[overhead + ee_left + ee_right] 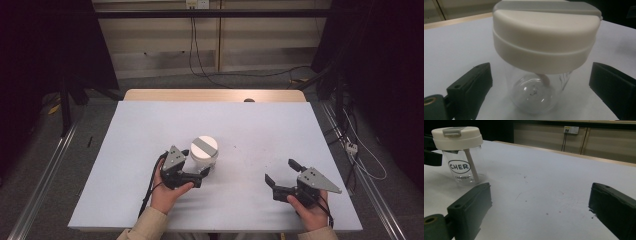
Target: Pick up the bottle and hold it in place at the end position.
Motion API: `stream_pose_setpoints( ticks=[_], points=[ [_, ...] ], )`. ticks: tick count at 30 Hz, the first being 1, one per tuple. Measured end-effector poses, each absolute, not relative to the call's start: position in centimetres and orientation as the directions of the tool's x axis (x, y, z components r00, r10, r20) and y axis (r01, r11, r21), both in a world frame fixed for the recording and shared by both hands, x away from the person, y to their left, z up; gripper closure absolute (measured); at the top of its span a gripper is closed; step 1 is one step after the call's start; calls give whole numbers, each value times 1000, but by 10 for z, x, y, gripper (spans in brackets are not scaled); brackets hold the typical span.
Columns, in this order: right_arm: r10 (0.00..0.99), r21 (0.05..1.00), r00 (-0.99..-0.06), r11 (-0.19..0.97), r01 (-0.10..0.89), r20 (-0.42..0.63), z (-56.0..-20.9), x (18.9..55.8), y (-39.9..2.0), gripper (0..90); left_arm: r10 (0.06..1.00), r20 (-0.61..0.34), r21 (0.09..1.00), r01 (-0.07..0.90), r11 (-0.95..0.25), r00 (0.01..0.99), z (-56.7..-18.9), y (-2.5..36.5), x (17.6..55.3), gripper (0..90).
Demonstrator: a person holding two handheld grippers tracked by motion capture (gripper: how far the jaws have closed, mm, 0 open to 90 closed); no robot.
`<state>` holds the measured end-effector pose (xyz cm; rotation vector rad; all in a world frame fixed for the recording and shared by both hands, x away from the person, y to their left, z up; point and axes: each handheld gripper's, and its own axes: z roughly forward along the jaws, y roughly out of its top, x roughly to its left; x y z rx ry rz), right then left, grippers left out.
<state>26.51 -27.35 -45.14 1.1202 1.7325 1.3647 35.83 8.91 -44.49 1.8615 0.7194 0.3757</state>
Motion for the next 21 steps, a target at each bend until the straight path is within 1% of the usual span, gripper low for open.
stream_pose_setpoints(
  ticks=[3, 8, 10, 12, 15, 21],
  points=[
    [907, 970, -420, 91, 224, 12, -451, 265, -274, 43, 632, -56, 912, 297, -283, 773, -446, 84, 359, 51],
    [907, 970, -421, 92, 226, 12, -452, 266, -274, 43, 642, -65, 909, 310, -277, 764, -449, 79, 363, 55],
    [906, 970, -423, 92, 225, 13, -452, 266, -273, 43, 650, -55, 908, 309, -284, 758, -450, 78, 365, 56],
    [906, 970, -424, 91, 227, 14, -452, 266, -274, 43, 658, -66, 908, 319, -273, 750, -451, 77, 367, 60],
    [906, 969, -423, 91, 232, 16, -452, 266, -274, 43, 670, -57, 910, 315, -270, 740, -451, 75, 370, 71],
    [908, 969, -418, 87, 232, 18, -453, 267, -276, 43, 669, -63, 911, 316, -264, 740, -452, 69, 374, 82]
  ],
)
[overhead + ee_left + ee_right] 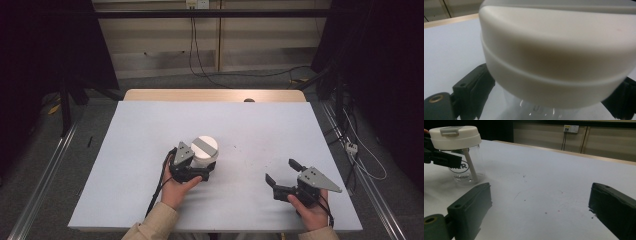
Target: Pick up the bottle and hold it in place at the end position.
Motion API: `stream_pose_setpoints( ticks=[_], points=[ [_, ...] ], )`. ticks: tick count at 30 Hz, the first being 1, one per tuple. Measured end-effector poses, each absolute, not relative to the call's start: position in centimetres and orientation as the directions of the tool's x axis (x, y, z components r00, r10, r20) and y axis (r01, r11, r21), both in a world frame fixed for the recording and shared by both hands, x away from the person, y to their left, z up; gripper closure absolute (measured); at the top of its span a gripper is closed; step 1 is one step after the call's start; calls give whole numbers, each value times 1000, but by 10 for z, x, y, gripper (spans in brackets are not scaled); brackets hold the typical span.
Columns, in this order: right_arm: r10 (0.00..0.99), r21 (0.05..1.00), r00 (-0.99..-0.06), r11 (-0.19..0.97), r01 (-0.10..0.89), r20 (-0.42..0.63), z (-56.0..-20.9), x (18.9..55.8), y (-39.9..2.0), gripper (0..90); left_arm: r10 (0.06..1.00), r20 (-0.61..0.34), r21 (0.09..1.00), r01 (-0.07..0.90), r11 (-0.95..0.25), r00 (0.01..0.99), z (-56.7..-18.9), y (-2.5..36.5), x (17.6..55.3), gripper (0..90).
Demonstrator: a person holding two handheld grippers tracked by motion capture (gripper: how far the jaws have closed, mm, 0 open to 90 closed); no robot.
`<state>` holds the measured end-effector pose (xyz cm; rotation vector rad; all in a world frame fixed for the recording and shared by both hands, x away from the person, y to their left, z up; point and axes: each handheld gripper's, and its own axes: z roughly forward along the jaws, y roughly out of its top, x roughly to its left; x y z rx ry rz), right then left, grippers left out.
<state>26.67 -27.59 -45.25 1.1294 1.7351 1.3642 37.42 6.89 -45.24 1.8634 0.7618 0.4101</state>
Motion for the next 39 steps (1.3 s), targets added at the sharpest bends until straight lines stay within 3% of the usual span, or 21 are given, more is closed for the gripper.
stream_pose_setpoints(
  ticks=[39],
  points=[
    [914, 970, -405, 83, 227, 17, -452, 268, -282, 46, 655, -53, 948, 245, -205, 753, -459, 61, 382, 180]
  ],
)
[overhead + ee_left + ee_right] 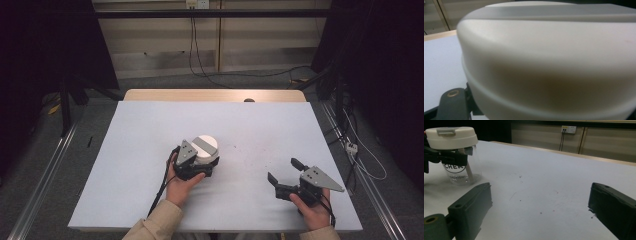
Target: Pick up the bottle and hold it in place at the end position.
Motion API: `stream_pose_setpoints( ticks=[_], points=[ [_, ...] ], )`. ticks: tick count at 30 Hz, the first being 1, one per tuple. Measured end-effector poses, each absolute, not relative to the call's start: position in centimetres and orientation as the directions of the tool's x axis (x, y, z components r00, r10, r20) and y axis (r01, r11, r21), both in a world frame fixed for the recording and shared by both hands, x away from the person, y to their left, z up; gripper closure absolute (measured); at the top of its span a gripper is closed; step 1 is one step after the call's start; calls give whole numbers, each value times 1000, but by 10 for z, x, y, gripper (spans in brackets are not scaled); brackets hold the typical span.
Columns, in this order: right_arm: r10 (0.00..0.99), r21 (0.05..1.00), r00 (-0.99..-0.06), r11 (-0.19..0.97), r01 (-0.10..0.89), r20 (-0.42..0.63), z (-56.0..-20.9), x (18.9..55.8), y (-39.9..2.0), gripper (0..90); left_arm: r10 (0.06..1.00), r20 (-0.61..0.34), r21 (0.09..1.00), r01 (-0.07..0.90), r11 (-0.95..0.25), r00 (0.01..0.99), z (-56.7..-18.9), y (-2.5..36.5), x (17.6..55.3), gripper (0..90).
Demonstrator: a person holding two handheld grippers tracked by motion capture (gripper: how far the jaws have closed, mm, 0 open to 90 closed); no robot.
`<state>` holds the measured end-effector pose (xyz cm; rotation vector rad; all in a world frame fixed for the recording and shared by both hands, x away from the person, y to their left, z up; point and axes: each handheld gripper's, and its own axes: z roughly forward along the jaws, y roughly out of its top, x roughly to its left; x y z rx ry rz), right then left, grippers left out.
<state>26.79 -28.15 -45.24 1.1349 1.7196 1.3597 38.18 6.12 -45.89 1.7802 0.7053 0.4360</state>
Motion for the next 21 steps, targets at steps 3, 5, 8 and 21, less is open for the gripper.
stream_pose_setpoints(
  ticks=[3, 5, 8, 21],
  points=[
    [914, 970, -404, 80, 230, 20, -452, 268, -282, 47, 653, -59, 953, 237, -188, 755, -457, 62, 384, 181],
    [915, 970, -402, 76, 230, 24, -453, 268, -283, 47, 655, -65, 955, 238, -178, 753, -456, 62, 385, 181],
    [915, 971, -403, 74, 228, 25, -452, 268, -283, 47, 656, -62, 957, 231, -175, 752, -453, 61, 388, 182],
    [915, 971, -404, 72, 228, 27, -452, 268, -283, 47, 646, -40, 959, 210, -189, 762, -443, 53, 402, 183]
  ],
)
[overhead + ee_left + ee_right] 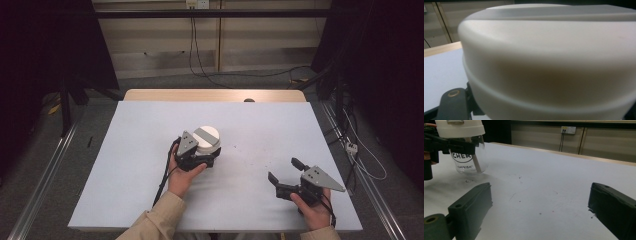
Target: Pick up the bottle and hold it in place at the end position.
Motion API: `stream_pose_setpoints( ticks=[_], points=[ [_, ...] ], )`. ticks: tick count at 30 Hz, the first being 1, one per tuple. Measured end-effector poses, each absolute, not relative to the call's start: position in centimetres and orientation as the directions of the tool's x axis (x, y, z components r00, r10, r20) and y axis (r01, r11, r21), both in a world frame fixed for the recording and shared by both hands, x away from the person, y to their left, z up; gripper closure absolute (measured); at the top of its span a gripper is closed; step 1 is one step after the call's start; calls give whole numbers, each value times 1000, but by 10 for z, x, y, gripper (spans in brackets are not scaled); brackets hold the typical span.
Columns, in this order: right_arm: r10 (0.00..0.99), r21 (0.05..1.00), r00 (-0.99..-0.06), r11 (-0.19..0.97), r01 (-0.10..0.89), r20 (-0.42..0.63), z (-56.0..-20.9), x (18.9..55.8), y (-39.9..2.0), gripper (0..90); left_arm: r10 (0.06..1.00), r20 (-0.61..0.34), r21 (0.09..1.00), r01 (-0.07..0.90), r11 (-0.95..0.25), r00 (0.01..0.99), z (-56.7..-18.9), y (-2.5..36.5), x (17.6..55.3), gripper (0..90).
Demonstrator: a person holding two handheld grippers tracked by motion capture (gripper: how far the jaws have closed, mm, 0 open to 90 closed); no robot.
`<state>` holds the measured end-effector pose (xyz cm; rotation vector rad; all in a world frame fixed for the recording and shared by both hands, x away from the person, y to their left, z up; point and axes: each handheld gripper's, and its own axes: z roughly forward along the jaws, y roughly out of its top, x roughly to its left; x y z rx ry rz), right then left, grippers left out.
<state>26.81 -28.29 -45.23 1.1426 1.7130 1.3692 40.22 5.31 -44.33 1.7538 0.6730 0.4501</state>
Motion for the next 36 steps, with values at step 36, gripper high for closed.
stream_pose_setpoints(
  ticks=[36],
  points=[
    [913, 972, -407, 70, 224, 28, -452, 268, -283, 49, 648, -12, 956, 198, -215, 762, -441, 28, 429, 184]
  ],
)
